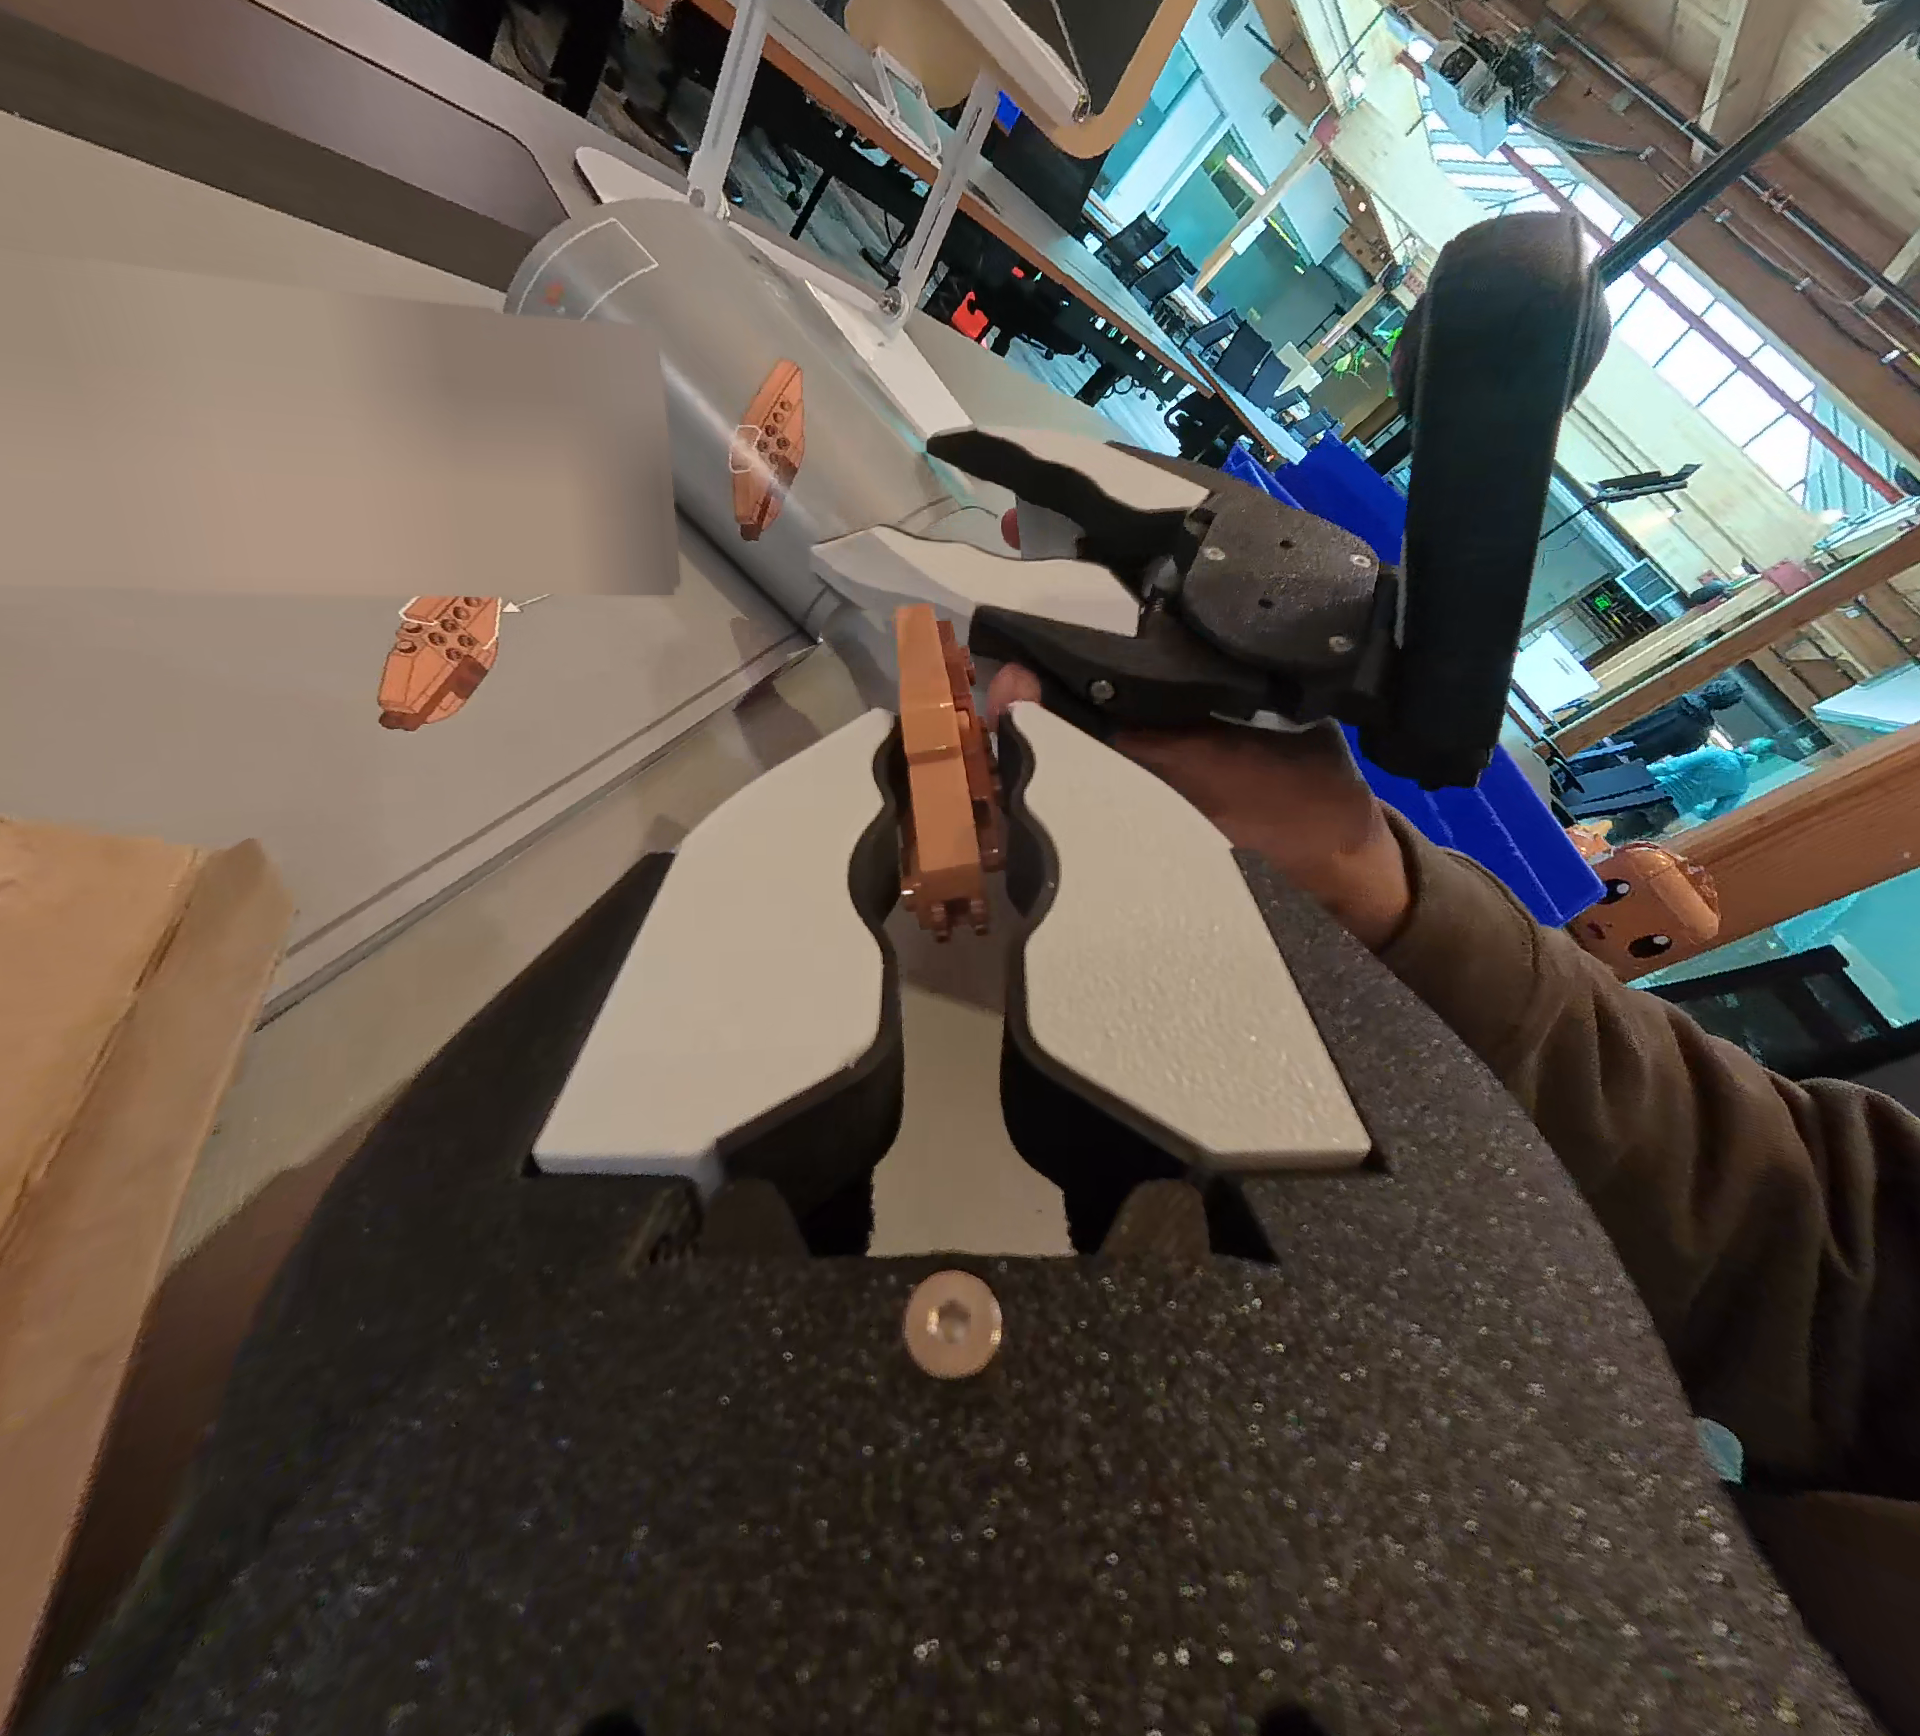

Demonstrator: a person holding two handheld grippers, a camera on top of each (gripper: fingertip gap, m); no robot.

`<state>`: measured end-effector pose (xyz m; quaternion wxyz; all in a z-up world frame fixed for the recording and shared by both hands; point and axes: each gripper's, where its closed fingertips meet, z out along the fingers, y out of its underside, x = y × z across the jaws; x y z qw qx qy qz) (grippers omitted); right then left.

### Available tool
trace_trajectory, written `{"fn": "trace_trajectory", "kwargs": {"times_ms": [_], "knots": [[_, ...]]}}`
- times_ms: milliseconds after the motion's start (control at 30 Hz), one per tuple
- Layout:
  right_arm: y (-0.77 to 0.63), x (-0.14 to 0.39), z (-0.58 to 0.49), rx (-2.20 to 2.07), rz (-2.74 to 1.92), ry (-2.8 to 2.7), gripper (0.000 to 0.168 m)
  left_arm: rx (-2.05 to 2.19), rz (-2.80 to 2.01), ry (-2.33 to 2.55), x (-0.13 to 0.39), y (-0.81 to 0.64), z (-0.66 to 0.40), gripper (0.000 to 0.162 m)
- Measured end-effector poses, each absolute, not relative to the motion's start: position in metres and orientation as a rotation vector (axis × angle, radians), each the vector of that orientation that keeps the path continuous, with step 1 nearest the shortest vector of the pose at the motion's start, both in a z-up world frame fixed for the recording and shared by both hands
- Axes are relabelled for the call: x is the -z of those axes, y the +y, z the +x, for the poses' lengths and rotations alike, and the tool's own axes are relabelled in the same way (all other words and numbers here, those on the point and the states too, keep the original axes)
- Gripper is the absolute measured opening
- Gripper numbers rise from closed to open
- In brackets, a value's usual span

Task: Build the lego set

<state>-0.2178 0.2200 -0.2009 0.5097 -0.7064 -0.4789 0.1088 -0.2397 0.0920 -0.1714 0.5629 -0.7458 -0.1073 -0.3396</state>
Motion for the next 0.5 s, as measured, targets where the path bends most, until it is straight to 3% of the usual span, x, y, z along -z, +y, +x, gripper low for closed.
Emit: {"fn": "trace_trajectory", "kwargs": {"times_ms": [333, 500], "knots": [[0.209, 0.199, -0.224, 0.020, -1.447, -1.290, 0.042, 0.777, -1.764, -0.267, 0.176, 0.093, -0.243, 0.016], [0.209, 0.199, -0.222, -0.029, -1.469, -1.285, 0.048, 0.780, -1.764, -0.274, 0.177, 0.093, -0.244, 0.016]]}}
